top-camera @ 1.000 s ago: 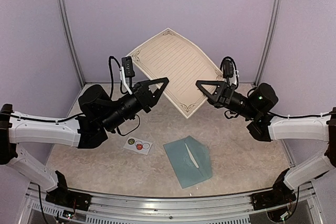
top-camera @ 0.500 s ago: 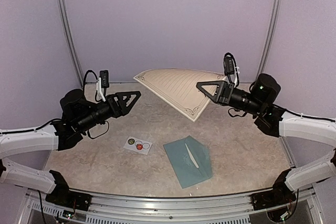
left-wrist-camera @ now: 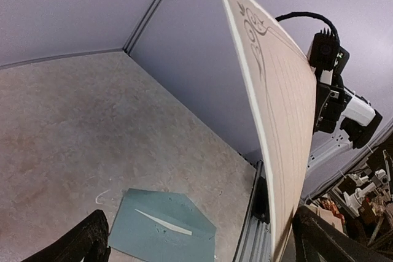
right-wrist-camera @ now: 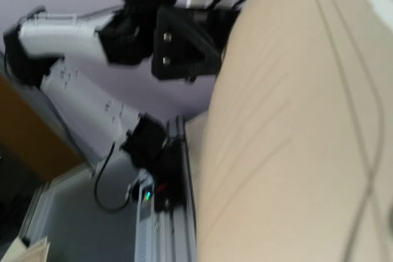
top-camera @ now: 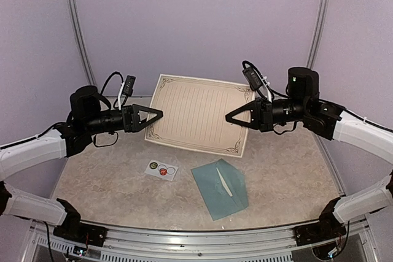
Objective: Place the letter into the envelope and seal it
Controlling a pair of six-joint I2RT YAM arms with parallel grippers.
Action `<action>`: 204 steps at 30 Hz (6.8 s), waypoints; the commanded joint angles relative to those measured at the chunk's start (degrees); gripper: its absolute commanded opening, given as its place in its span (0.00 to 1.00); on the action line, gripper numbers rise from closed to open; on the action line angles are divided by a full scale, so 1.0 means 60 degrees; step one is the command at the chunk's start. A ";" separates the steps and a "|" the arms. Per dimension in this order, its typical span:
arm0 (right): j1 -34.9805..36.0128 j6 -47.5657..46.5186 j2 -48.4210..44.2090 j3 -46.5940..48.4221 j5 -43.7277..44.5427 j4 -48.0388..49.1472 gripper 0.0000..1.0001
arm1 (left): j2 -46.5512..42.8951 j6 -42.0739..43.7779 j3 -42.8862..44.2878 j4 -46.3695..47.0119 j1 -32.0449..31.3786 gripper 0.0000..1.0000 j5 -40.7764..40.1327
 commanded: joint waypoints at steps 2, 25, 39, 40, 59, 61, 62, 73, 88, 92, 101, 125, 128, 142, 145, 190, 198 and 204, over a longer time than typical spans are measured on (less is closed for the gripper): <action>-0.0037 -0.1347 0.0427 0.0738 -0.0717 -0.1938 0.00 | 0.0323 -0.0271 0.0207 0.0249 -0.0191 0.98 0.2019; 0.0177 -0.0273 0.2409 0.2266 0.4351 -0.4719 0.00 | 0.0815 -0.0336 -0.0257 -0.0234 -0.2453 0.00 -0.4066; 0.1381 0.1953 0.3439 0.0103 0.4129 -0.1949 0.22 | 0.2909 -0.2633 -0.1759 0.1633 -0.3467 0.00 -0.5063; 0.1437 0.2021 0.3560 0.0048 0.4039 -0.1767 0.27 | 0.3027 -0.2642 -0.1761 0.1642 -0.3463 0.00 -0.5054; 0.2107 0.2739 0.4345 0.0093 0.3737 -0.0666 0.80 | 0.4710 -0.3180 -0.1669 0.1416 -0.3121 0.00 -0.4813; 0.2106 0.2803 0.4165 0.0127 0.3906 -0.0744 0.80 | 0.4746 -0.3221 -0.1695 0.1363 -0.3053 0.00 -0.4833; 0.2108 0.2815 0.4078 0.0159 0.3966 -0.0824 0.81 | 0.4776 -0.3235 -0.1702 0.1331 -0.3025 0.00 -0.4836; 0.2105 0.2899 0.3621 0.0304 0.4334 -0.1435 0.81 | 0.4929 -0.3251 -0.1687 0.1236 -0.2955 0.00 -0.4783; 0.2108 0.3159 0.2793 -0.0062 0.5048 -0.2593 0.82 | 0.4785 -0.3189 -0.1732 0.0931 -0.2885 0.00 -0.5052; 0.2109 0.3165 0.2788 -0.0275 0.4713 -0.2110 0.81 | 0.4803 -0.3158 -0.1728 0.1048 -0.2896 0.00 -0.4936; 0.2109 0.3052 0.3635 -0.0389 0.4036 -0.0982 0.77 | 0.4846 -0.3072 -0.1775 0.1321 -0.2932 0.00 -0.4679; -0.0171 0.2156 0.2948 -0.1911 0.4778 -0.1176 0.82 | 0.4808 -0.2790 -0.1983 0.1588 -0.2692 0.00 -0.4216; -0.0464 0.1923 0.3406 -0.1946 0.4564 -0.0959 0.82 | 0.4844 -0.2811 -0.1967 0.1588 -0.2691 0.00 -0.4181; -0.0788 0.1241 0.5278 -0.1281 0.3519 -0.0042 0.78 | 0.4884 -0.2802 -0.1890 0.1528 -0.2691 0.00 -0.4130; -0.0778 0.1168 0.5176 -0.1310 0.3046 0.0333 0.73 | 0.4903 -0.2803 -0.1890 0.1512 -0.2691 0.00 -0.4150; 0.2218 0.2385 0.5772 0.0298 0.3529 0.1034 0.80 | 0.5147 -0.2936 -0.1774 0.1574 -0.2749 0.00 -0.4130; 0.2369 0.2458 0.5827 0.0482 0.3496 0.1015 0.82 | 0.5125 -0.2929 -0.1802 0.1532 -0.2749 0.00 -0.4149; 0.2390 0.2447 0.5205 0.0573 0.3851 0.0490 0.86 | 0.5089 -0.2979 -0.1849 0.1486 -0.2735 0.00 -0.4209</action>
